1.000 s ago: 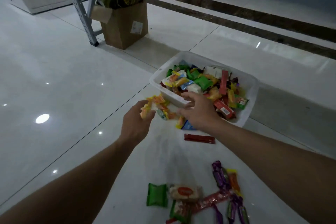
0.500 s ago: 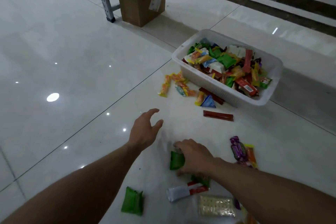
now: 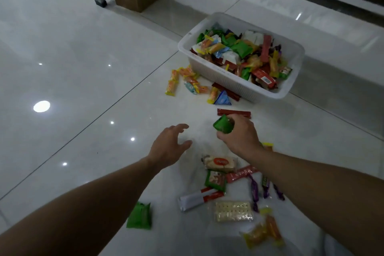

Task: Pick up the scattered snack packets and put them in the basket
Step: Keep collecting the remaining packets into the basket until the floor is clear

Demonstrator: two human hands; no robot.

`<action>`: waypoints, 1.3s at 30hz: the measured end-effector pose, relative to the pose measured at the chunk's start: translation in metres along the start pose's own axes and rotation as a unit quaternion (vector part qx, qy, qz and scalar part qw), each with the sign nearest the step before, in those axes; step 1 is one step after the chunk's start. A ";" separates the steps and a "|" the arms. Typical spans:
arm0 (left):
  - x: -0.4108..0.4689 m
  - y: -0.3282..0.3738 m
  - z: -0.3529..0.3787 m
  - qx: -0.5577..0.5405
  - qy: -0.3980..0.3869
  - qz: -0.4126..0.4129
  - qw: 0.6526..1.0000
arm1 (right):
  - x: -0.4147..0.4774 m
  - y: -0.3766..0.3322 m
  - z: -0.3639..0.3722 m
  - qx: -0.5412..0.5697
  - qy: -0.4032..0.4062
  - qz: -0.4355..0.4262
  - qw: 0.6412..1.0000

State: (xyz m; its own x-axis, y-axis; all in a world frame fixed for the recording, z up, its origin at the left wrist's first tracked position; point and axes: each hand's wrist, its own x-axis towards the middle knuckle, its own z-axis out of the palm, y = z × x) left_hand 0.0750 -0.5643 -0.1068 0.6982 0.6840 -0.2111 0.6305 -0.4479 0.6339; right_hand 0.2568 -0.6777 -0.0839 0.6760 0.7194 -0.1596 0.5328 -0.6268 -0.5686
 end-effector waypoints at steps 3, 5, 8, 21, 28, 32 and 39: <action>0.000 0.016 0.023 0.045 -0.087 0.042 0.994 | -0.001 0.017 -0.009 0.010 0.017 0.032 0.999; 0.002 0.025 0.040 0.086 -0.131 0.085 0.984 | -0.004 0.024 -0.013 0.016 0.023 0.039 0.999; 0.004 0.036 0.059 0.157 -0.150 0.138 0.966 | -0.006 0.029 -0.018 0.032 0.023 0.044 0.998; 0.045 0.048 0.017 0.149 0.031 0.050 0.987 | 0.031 -0.003 -0.039 0.069 0.022 -0.027 0.997; 0.086 0.087 -0.028 0.084 0.143 0.007 0.986 | 0.076 -0.043 -0.082 0.087 0.080 -0.081 0.990; 0.116 0.110 -0.046 0.090 0.166 0.007 0.982 | 0.106 -0.046 -0.111 0.081 0.128 -0.071 0.986; 0.179 0.160 -0.036 0.062 0.185 0.013 0.981 | 0.158 -0.013 -0.156 0.065 0.143 -0.026 0.987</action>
State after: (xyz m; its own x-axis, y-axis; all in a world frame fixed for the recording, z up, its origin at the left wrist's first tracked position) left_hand 0.2884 -0.4931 -0.0163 0.5576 0.8237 0.1026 0.6668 -0.5181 0.5356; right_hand 0.4359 -0.6022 0.0238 0.7751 0.6245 0.0957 0.5132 -0.5340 -0.6719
